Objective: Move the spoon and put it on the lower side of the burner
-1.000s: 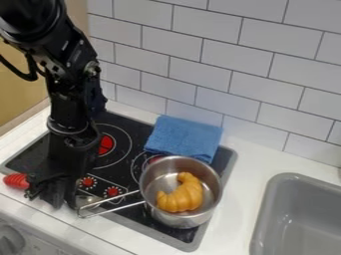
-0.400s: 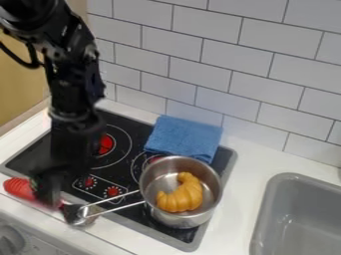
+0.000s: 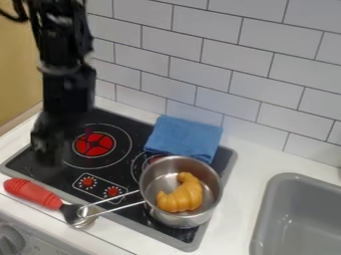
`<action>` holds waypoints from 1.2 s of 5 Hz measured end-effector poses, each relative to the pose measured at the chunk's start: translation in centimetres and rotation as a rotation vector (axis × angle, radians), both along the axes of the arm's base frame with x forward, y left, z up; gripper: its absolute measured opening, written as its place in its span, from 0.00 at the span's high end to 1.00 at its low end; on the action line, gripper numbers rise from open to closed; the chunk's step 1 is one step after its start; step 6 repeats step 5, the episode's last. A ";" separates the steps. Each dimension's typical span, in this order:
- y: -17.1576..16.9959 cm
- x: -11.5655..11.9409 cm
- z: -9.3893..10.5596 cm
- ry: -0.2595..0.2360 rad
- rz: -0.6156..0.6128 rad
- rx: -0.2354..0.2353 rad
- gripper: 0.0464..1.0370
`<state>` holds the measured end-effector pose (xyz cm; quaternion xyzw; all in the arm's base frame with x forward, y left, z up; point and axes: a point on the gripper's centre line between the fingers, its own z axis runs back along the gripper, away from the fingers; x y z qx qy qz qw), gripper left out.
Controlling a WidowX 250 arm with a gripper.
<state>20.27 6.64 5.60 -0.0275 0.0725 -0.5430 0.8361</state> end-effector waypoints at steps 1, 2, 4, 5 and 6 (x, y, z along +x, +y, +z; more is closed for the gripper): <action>-0.1 1.7 1.2 -0.028 0.294 0.070 0.04; -2.1 2.3 2.1 -0.067 0.530 0.065 0.04; -8.3 2.9 4.2 -0.151 1.035 0.049 0.04; -10.4 3.5 5.2 -0.121 1.313 0.017 0.04; -10.4 3.5 5.2 -0.121 1.313 0.017 0.04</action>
